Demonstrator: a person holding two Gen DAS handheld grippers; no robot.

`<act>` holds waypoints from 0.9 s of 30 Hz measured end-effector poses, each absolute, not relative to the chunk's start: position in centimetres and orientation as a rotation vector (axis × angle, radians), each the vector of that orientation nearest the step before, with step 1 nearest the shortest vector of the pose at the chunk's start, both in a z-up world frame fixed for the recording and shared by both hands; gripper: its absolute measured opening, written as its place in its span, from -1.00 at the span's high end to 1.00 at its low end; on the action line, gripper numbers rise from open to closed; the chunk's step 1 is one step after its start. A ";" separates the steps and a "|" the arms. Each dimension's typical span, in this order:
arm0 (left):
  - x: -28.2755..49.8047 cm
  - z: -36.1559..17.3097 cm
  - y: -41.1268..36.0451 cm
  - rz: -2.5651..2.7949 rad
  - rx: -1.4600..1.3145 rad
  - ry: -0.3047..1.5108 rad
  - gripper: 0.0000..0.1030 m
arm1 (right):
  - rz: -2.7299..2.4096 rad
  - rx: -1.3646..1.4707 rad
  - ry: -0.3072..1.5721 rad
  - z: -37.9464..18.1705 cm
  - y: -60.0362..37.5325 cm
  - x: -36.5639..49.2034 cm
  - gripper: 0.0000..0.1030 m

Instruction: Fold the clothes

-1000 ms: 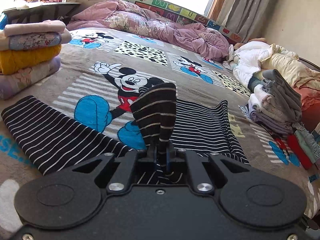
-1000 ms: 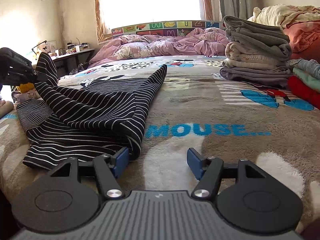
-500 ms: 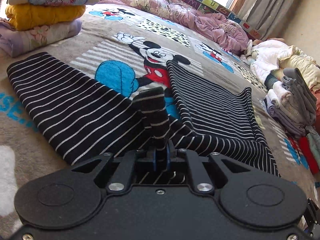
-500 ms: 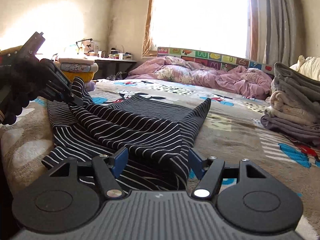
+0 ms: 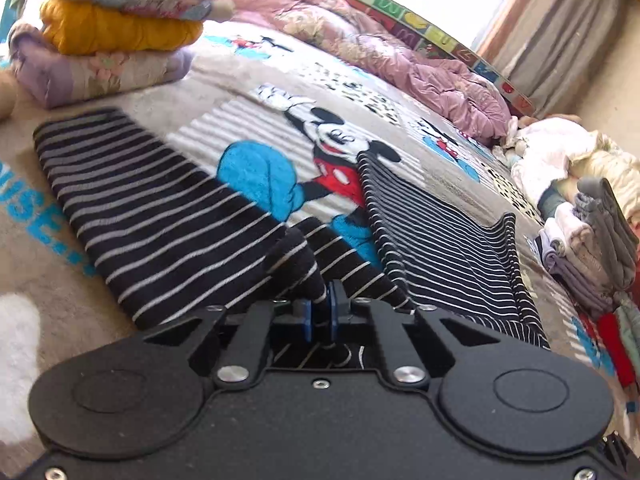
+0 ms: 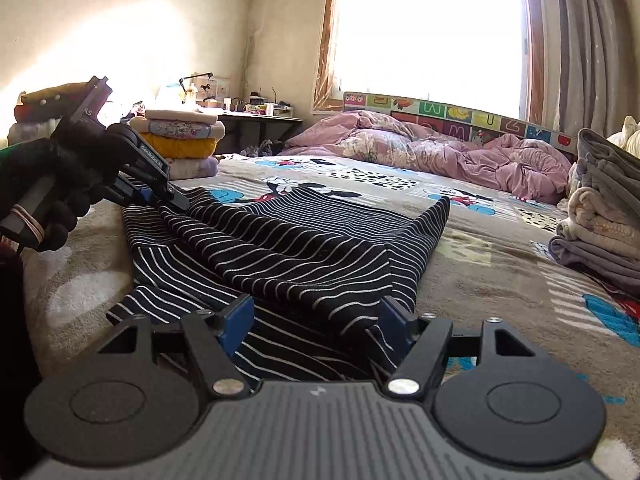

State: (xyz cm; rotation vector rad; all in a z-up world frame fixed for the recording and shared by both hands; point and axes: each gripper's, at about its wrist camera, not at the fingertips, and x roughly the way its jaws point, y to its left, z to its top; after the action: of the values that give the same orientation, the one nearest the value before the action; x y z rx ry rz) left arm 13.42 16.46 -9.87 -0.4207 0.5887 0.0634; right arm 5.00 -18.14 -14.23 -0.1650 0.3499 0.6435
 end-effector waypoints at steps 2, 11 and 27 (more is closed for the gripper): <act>13.3 -7.5 15.6 0.022 -0.347 0.510 0.95 | 0.661 -0.156 0.398 -14.8 -17.9 5.4 -0.35; 15.8 -10.9 17.1 0.095 -0.246 0.669 0.94 | 0.677 -0.111 0.431 -14.8 -18.3 5.5 -0.38; 19.7 -3.9 9.9 -0.078 -0.194 0.642 0.09 | 0.683 -0.026 0.359 -12.7 -19.7 6.5 -0.35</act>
State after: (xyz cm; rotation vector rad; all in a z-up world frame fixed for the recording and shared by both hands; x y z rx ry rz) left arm 19.70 9.87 -3.88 -0.1937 0.6422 -0.0782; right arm 6.49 -19.70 -12.74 -0.0260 0.3590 0.6830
